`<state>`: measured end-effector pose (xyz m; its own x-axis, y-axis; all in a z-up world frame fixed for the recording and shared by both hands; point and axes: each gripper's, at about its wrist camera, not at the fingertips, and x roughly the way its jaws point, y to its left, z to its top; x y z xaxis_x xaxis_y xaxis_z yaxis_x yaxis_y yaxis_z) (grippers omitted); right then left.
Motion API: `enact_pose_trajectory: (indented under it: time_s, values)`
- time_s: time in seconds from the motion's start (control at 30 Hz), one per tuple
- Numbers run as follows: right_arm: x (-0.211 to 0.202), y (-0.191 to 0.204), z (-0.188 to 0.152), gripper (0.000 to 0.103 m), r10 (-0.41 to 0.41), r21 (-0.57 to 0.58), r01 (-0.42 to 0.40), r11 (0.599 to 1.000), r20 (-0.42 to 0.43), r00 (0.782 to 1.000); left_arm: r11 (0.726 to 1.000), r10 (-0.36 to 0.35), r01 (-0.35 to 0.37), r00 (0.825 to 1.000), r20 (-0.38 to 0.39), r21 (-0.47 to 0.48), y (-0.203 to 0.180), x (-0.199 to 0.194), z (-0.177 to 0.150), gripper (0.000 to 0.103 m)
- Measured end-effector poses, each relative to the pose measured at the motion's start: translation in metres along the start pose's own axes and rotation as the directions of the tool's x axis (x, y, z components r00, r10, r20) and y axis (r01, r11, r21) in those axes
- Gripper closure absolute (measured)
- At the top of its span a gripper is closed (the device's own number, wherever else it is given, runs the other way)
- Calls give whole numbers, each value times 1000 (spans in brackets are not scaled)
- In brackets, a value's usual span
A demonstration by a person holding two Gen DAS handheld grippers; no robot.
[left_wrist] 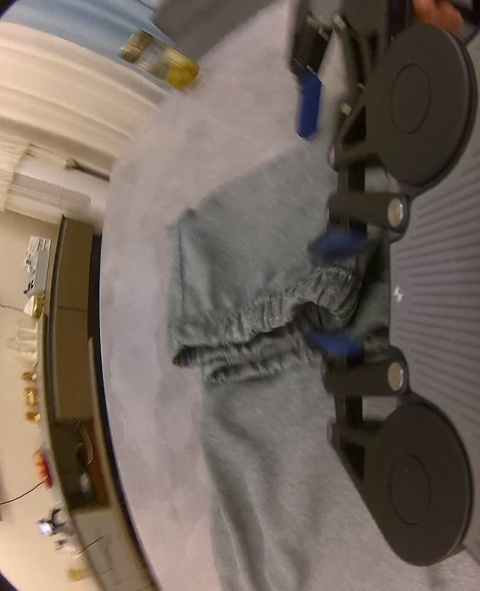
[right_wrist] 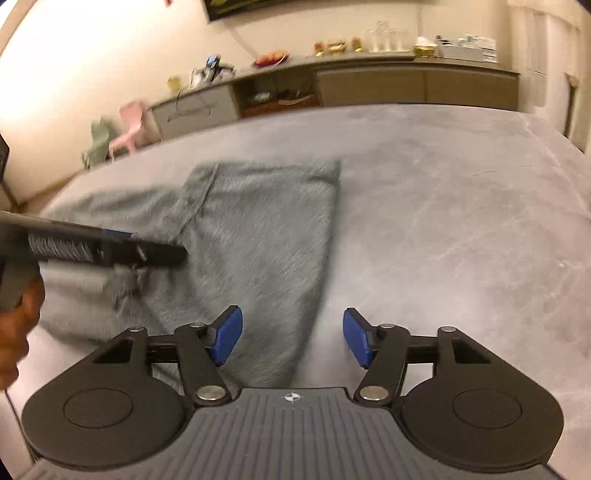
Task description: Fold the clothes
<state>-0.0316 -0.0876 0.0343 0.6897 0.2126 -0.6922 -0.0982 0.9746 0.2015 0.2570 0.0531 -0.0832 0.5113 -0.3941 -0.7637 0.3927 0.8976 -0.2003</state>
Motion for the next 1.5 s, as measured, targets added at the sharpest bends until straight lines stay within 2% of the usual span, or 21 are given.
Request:
enact_pose_trajectory:
  time_s: [0.07,0.17,0.27,0.33,0.43,0.47,0.5,0.57,0.63,0.7,0.77,0.83,0.87,0.9,0.93,1.07,1.13,1.2,1.23,1.3,1.5]
  values:
    - [-3,7,-4,59,-18,-39,18,999,5,1000,995,-55,56,998,17,-78,4,-6,-4,80]
    - [-12,-1,-3,58,-10,4,10,1000,19,1000,997,-12,12,1000,7,-76,10,-2,-4,79]
    - [-10,-7,-5,45,3,42,-3,999,12,1000,997,-38,36,999,-23,-71,14,2,-6,79]
    - [-10,-4,-8,45,8,25,-8,1000,4,1000,999,-31,29,999,-37,-39,7,1,-6,79]
    - [-7,9,-10,87,3,-46,-3,999,10,1000,1000,5,-4,999,-52,27,-1,-3,-1,76]
    - [-8,13,-10,94,-12,-67,14,998,27,1000,997,50,-48,998,-33,58,-6,-9,3,66]
    - [-10,17,-10,95,-26,-89,30,996,45,999,990,110,-110,994,3,89,-13,-19,7,44]
    - [-18,28,-10,96,-48,-146,61,987,95,994,971,170,-184,980,103,151,-28,-41,19,25]
    - [-25,45,-13,96,-79,-238,115,964,157,984,973,109,-131,987,121,188,-44,-47,40,23]
    - [-29,61,-15,96,-84,-307,146,940,205,975,977,1,-16,997,73,213,-61,-36,64,12]
    - [-33,79,-18,97,-75,-367,165,915,249,966,969,-44,42,999,2,243,-77,-14,77,12]
    - [-35,91,-18,97,-53,-395,160,905,270,961,959,-50,68,996,-72,275,-89,12,83,24]
    - [-35,96,-18,97,-39,-406,153,901,275,961,954,-30,59,994,-103,295,-89,24,82,71]
    - [-35,101,-18,97,-25,-416,145,898,280,960,950,-14,54,992,-128,308,-86,30,79,94]
    - [-36,105,-17,97,-12,-423,138,896,287,958,947,-8,47,992,-124,316,-79,28,74,97]
    - [-45,110,-10,97,69,-422,85,903,337,939,976,-33,27,999,24,214,-23,-36,78,98]
    - [-59,106,-1,94,170,-382,-21,924,361,917,993,-29,19,996,90,114,21,-70,86,98]
    - [-70,100,9,80,264,-322,-139,936,383,885,1000,8,-10,992,125,15,69,-95,85,97]
    - [-72,97,15,64,299,-288,-193,938,390,871,999,21,-18,993,115,-28,92,-95,81,97]
    - [-58,95,29,55,323,-203,-264,943,359,876,994,17,-8,997,78,-106,132,-85,69,91]
    - [29,126,38,58,258,-204,-240,949,66,964,983,15,-12,1000,15,-186,170,-58,32,58]
